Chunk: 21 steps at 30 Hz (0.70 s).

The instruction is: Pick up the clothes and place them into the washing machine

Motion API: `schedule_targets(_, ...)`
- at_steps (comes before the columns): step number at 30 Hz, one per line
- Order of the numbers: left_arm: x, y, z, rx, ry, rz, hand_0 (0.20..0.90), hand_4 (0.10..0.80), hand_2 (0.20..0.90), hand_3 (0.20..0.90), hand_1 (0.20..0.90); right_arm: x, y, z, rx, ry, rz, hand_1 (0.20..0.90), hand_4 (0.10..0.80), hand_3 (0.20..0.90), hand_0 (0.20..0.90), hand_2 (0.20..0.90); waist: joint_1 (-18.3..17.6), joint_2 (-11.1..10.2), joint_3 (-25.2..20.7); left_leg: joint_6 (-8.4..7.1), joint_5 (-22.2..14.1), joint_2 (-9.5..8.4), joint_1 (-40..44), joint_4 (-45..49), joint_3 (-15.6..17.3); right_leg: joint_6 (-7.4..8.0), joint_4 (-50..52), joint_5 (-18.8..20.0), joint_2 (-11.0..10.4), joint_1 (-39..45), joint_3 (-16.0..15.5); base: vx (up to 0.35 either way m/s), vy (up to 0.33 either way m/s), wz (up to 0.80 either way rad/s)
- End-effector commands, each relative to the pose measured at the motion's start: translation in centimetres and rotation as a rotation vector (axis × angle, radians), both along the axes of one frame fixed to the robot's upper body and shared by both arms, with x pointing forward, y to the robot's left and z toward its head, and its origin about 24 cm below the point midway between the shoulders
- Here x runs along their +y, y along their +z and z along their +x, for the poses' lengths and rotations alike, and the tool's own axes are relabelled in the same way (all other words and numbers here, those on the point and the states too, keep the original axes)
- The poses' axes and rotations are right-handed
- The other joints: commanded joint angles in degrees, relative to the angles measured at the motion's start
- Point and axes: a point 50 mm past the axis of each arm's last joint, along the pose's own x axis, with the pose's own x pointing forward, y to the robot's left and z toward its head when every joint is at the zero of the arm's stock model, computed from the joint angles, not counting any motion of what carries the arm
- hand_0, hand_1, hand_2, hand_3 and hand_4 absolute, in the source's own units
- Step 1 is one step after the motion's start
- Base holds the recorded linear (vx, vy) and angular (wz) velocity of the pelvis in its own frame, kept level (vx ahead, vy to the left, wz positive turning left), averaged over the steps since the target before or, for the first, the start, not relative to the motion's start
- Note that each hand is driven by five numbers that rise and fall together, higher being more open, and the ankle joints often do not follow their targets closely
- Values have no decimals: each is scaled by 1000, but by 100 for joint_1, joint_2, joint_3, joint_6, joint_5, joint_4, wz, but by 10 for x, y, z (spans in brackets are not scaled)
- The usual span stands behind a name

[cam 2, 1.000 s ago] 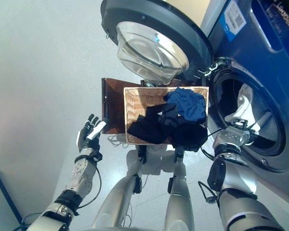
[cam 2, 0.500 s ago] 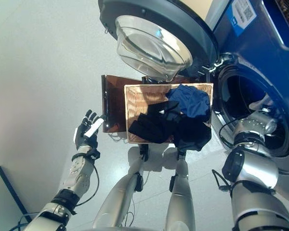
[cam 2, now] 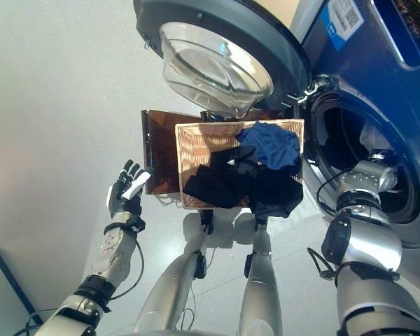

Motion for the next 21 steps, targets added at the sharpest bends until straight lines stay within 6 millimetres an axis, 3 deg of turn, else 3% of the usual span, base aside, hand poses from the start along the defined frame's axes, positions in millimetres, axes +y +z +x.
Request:
schedule_targets(1, 17, 17, -3, -111, 47, 10, 900, 800, 900, 900, 900, -19, 19, -11, 22, -46, -204, 900, 800, 900, 900, 900, 92, -60, -275, -541, -639, -100, 538, -47, 136, 163, -24, -178, 31, 337, -89, 0, 0, 0)
schedule_targets(6, 20, 18, -3, -123, 65, 6, 900, 800, 900, 900, 900, 5, 12, 2, 93, 83, -348, 900, 800, 900, 900, 900, 52, -107, -217, -545, -609, -93, 570, -41, 166, 158, -15, -156, 33, 360, -93, -23, 2, 1)
schedule_targets(13, 21, 16, -4, -118, 86, -12, 900, 800, 900, 900, 900, 33, -17, 7, 98, 138, -300, 900, 800, 900, 900, 900, 21, -160, -193, -528, -604, -107, 586, -27, 173, 142, -14, -143, 31, 383, -90, -13, 6, -1)
schedule_targets(17, 23, 18, -6, -134, 102, -13, 900, 800, 900, 900, 900, 46, -23, 11, 223, 260, -486, 900, 800, 900, 900, 900, -5, -210, -175, -523, -604, -102, 559, 33, 180, 135, 4, -133, 23, 382, -95, -26, -6, 1)
schedule_targets(18, 25, 19, -6, -145, 107, 4, 900, 800, 900, 900, 900, 49, -25, 11, 356, 344, -680, 900, 800, 900, 900, 900, -5, -235, -138, -525, -621, -89, 571, 50, 181, 134, 17, -143, 24, 406, -99, -31, -5, 4)
schedule_targets(19, 25, 19, -6, -145, 109, 4, 900, 800, 900, 900, 900, 50, -25, 12, 360, 344, -683, 900, 800, 900, 900, 900, -20, -234, -149, -521, -595, -98, 543, 52, 178, 133, 12, -120, 15, 383, -101, -36, -12, 3)
schedule_targets(21, 32, 26, -6, -174, 134, 36, 900, 800, 900, 900, 900, 63, -20, 13, 545, 435, -1033, 900, 800, 900, 900, 900, -41, -279, -99, -515, -601, -95, 515, 104, 172, 136, 35, -116, 16, 375, -108, -40, -16, 3)
